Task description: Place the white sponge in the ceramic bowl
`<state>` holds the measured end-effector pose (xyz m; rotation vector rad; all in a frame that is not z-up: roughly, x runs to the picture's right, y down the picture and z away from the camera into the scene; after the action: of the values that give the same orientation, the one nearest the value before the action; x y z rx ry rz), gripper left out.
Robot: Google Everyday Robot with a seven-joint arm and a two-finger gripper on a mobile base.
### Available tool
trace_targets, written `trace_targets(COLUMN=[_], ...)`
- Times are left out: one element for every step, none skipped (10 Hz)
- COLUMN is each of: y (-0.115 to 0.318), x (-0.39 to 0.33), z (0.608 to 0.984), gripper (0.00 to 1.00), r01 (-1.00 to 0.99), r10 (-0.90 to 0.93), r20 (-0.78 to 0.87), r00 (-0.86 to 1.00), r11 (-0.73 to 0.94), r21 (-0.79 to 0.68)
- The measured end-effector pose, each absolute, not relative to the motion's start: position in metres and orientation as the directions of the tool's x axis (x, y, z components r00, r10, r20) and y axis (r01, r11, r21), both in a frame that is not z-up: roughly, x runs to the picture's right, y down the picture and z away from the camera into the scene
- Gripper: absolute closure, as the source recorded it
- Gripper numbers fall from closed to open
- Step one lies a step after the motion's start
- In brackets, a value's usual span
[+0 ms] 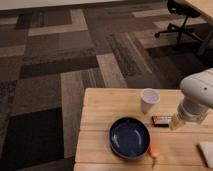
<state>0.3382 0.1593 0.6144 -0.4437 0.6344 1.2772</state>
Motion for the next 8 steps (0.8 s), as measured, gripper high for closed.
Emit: trace_targets(y=[0.16, 0.163, 0.167, 0.172, 0.181, 0.191, 0.208, 0.228], x=[0.344, 0.356, 0.367, 0.378, 0.39, 0.4, 0.413, 0.429], z=[0.614, 0.612, 0.613, 0.614, 0.617, 0.621, 0.625, 0.628], gripper=[0.35, 0.35, 0.35, 0.35, 0.35, 0.35, 0.35, 0.35], r01=[-0.972, -0.977, -0.984, -0.988, -0.992, -0.995, -0.998, -0.999], r10=[0.743, 0.757, 0.774, 0.786, 0.8, 0.808, 0.809, 0.805], r20=[-0.654, -0.642, -0.625, -0.612, -0.596, -0.588, -0.587, -0.593], r00=[0.146, 0.123, 0.102, 0.085, 0.066, 0.048, 0.026, 0.0], r11=[0.232, 0.206, 0.172, 0.148, 0.117, 0.089, 0.057, 0.02], r21=[0.046, 0.055, 0.053, 0.054, 0.048, 0.041, 0.034, 0.027])
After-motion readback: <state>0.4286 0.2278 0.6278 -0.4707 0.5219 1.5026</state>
